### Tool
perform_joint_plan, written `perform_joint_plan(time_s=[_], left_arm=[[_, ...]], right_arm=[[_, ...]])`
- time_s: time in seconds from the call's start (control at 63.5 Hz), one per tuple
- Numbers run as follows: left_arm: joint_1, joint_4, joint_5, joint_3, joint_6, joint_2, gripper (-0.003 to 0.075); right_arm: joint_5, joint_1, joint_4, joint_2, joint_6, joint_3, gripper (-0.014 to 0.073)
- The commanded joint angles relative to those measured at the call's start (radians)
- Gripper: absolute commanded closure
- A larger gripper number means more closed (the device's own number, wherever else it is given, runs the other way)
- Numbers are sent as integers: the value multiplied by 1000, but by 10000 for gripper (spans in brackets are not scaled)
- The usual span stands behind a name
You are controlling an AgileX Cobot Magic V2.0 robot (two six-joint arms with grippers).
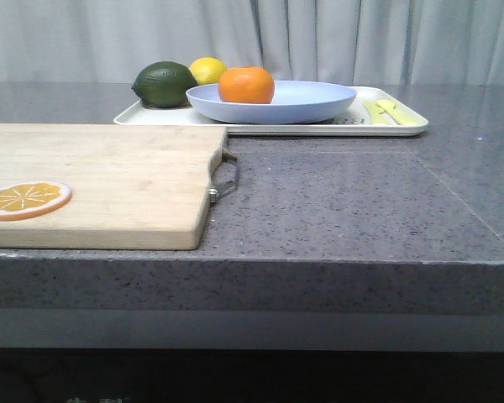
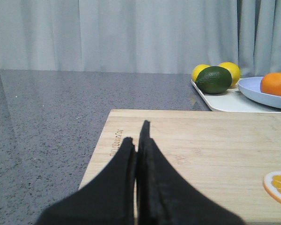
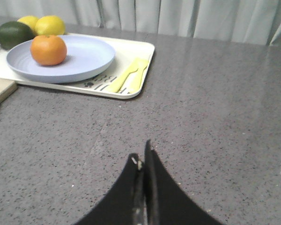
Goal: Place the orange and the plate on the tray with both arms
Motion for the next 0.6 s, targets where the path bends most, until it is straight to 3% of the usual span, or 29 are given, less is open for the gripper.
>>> perform_joint_plan(time_s=[0.0, 0.252, 0.583], left_arm=[[2, -6, -85, 6, -4, -21, 738], [2, -6, -85, 6, -4, -21, 738], [2, -6, -85, 6, -4, -21, 738]], right_arm=[[-211, -23, -13, -78, -6, 97, 659], [-420, -55, -13, -260, -6, 369, 659], [-387, -56, -13, -263, -6, 364, 660]])
